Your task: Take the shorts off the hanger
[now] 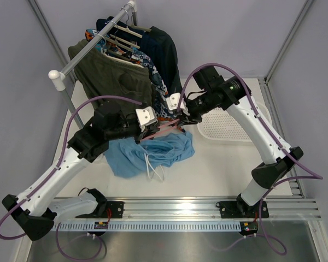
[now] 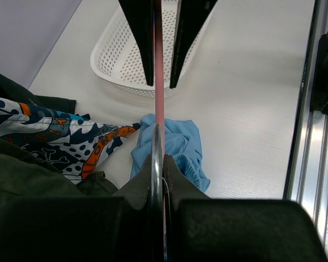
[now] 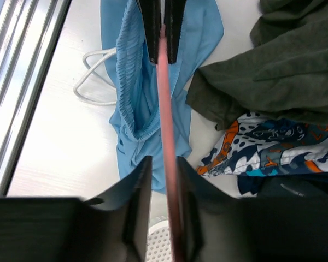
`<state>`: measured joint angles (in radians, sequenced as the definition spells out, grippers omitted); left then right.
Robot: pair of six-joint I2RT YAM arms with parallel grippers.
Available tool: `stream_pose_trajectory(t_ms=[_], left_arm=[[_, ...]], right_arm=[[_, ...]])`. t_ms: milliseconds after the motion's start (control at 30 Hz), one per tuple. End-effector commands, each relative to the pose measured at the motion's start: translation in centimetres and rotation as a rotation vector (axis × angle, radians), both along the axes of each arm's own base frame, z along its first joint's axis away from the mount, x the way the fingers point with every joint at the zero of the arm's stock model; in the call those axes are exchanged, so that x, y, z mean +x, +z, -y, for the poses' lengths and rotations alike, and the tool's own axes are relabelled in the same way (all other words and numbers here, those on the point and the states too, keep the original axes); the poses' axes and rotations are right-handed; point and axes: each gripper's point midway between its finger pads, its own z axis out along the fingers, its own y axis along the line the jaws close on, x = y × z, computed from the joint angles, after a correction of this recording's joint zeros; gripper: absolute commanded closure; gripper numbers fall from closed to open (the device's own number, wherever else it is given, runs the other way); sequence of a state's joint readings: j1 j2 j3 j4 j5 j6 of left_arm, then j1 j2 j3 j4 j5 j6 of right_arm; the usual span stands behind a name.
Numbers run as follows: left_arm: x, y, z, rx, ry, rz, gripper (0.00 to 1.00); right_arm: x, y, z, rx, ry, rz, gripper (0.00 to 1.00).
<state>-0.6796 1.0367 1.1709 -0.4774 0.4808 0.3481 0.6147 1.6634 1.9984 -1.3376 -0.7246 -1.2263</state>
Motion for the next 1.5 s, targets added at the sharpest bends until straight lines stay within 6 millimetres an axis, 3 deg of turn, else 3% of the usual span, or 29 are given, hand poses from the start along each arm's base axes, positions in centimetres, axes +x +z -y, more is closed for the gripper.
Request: stream_pose_trajectory(t_ms=[0, 100, 200, 300, 333, 467, 500, 533, 767, 867, 1100, 1200, 1233, 1367, 1467], left_arm=[[-0.1, 4.4, 0.0, -0.090, -0.006, 0.112, 1.00], [0.0, 3.9, 0.0, -0.081, -0.003, 0.103, 1.00], [0.2, 3.3, 0.0, -0.081, 0.011, 0.093, 0.99], [0.4, 2.6, -0.5, -0.096, 0.056, 0.078, 0.76], [0.5, 2.6, -0.8, -0.104, 0.078, 0.076, 0.61], [0.0, 2.6, -2.7, -0.134, 0.161, 0.089, 0.26], [-0.3, 2.4, -3.6, -0.141, 0.198, 0.085, 0.02], [-0.5, 2.2, -4.1, -0.143, 0.220, 0.077, 0.01], [-0.4, -3.3, -7.0, -0.117, 0.426, -0.080, 0.01], [0.5, -6.0, -7.6, -0.079, 0.506, -0.130, 0.02], [3.5, -9.8, -10.4, 0.013, 0.752, -0.144, 0.01], [3.7, -10.6, -10.5, 0.023, 0.788, -0.178, 0.19], [3.8, -10.8, -10.5, 0.027, 0.789, -0.184, 0.38], [3.3, -10.9, -11.1, 0.019, 0.810, -0.196, 0.86], [2.7, -10.6, -12.2, 0.000, 0.843, -0.192, 0.96]], right_arm=[[-3.2, -1.0, 2.4, -0.111, -0.034, -0.131, 0.78], [-3.4, -0.9, 2.5, -0.117, -0.018, -0.126, 0.95], [-3.9, -0.6, 2.8, -0.117, 0.010, -0.113, 1.00], [-4.2, -0.5, 3.4, -0.121, 0.015, -0.095, 1.00], [-4.2, -0.5, 3.7, -0.122, 0.010, -0.092, 1.00], [-3.8, -0.7, 5.1, -0.122, -0.030, -0.101, 1.00], [-3.6, -0.8, 5.7, -0.116, -0.050, -0.109, 1.00], [-3.6, -0.7, 6.0, -0.112, -0.062, -0.114, 1.00], [-3.7, -0.6, 7.1, -0.062, -0.117, -0.149, 1.00], [-4.0, -0.3, 6.9, -0.037, -0.119, -0.161, 1.00], [-4.8, 1.8, 6.8, 0.040, -0.121, -0.218, 1.00], [-5.0, 2.4, 7.1, 0.063, -0.139, -0.224, 1.00], [-4.8, 2.4, 7.3, 0.064, -0.149, -0.219, 1.00], [-3.9, 2.5, 8.9, 0.061, -0.213, -0.204, 1.00], [-2.9, 2.4, 10.6, 0.059, -0.269, -0.196, 1.00]])
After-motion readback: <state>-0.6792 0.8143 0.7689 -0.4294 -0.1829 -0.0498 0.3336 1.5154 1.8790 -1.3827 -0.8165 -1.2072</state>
